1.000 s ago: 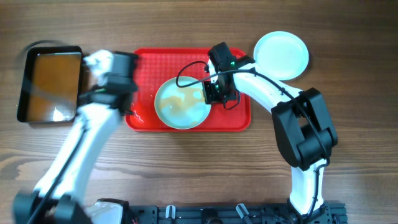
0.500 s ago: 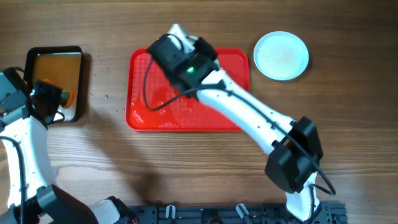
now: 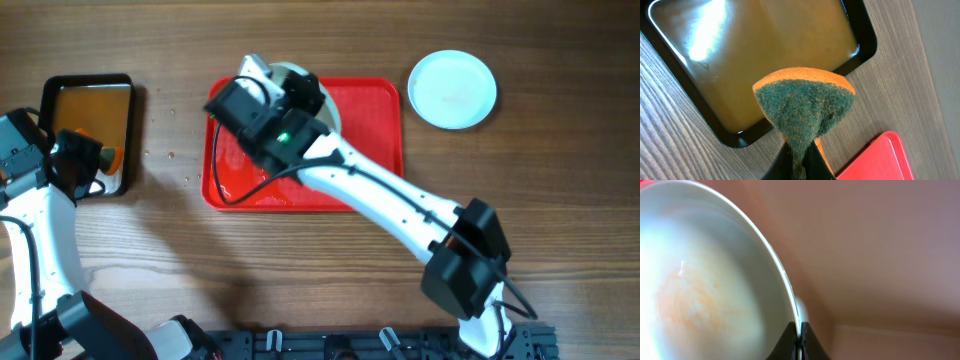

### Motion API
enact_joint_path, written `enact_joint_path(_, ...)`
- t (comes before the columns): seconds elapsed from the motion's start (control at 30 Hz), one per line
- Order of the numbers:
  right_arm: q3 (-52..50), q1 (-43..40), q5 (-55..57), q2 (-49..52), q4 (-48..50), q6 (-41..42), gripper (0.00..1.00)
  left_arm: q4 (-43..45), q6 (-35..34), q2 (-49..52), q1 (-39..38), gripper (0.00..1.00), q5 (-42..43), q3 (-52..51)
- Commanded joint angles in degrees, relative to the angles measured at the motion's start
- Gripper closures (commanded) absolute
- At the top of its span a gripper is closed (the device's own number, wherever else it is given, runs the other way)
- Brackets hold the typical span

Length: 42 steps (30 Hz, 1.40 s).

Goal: Clean dirty plates on tray and stack at the side

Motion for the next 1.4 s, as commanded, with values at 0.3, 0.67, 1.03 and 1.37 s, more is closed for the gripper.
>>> enact_joint_path(0.3, -1.81, -50.23, -64.35, -0.94, -6.88, 40.39, 0.96, 0.17, 0.09, 0.35, 0.24, 0.96, 3.1, -0.15)
enact_joint_path(0.67, -20.02, -63.14, -66.16, -0.83, 7.89, 38.23, 0.55, 1.31, 0.09, 5.86, 0.24, 0.96, 3.08, -0.15)
enact_joint_path(1.03, -20.28, -44.72, -79.1, -1.77, 4.26, 34.62, 0.35, 20.41, 0.09, 11.69, 0.26, 0.94, -3.65, -0.15)
enact_joint_path(1.37, -20.26, -28.11, -64.02, -12.55, 1.64, 37.42, 0.34, 27.12, 0.07, 15.45, 0.37, 0.29, -2.67, -0.13)
